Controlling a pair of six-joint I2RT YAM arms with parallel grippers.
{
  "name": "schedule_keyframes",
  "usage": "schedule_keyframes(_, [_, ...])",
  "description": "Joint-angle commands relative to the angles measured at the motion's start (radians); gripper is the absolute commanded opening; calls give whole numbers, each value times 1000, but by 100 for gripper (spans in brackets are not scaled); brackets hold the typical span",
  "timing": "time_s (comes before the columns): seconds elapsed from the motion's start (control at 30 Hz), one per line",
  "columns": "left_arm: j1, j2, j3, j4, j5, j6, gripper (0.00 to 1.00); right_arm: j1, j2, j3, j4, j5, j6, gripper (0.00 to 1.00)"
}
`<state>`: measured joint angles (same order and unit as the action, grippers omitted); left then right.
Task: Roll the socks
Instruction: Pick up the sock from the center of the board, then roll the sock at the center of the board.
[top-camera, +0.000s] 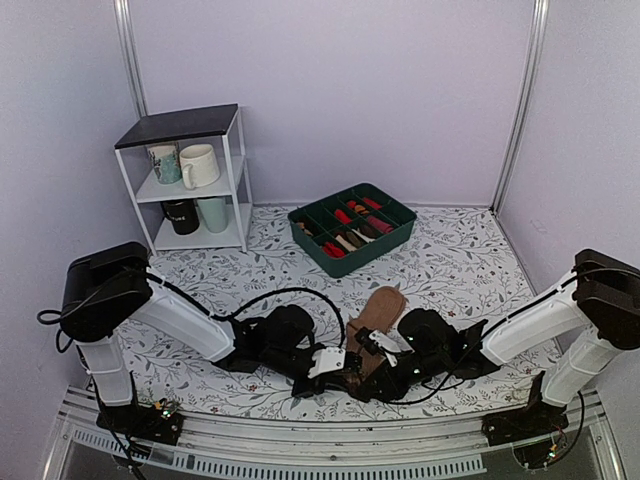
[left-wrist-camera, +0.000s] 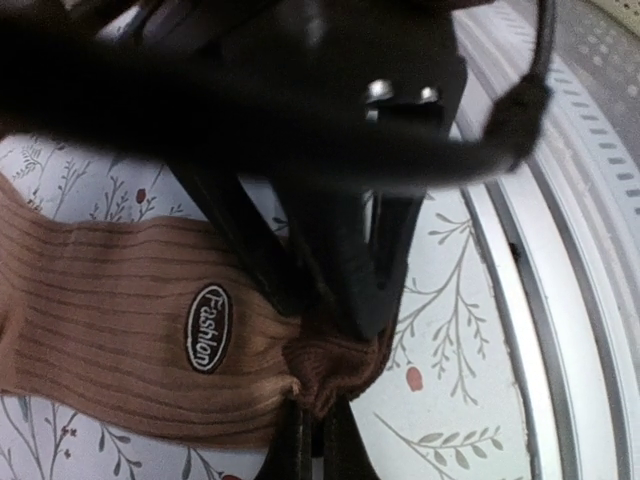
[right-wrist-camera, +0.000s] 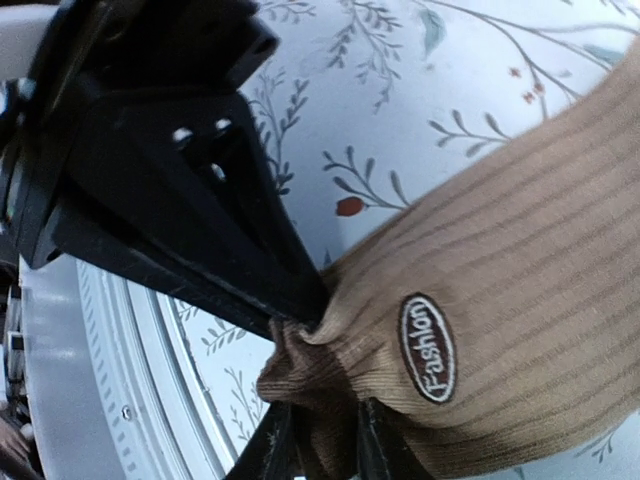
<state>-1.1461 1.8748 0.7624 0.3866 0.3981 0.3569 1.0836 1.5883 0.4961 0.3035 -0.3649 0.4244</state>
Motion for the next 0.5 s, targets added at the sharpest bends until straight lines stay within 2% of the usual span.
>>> schedule_keyframes(0.0, [3,3,8,-73,99,-82,0,-1,-71,-40,-54,119,-50,33])
schedule_keyframes(0.1, [24,-2,-2,-82,146,-147,0,0,-175,-97,47,198,-103,43])
schedule_keyframes(0.23, [53,0,-15,-91,213,-235,0,4,-281,-229,295,202,-202,48])
schedule_keyframes(0.47, [95,23,-47,-80,295,-349,0,69,-159,-248,466,119,-359,49])
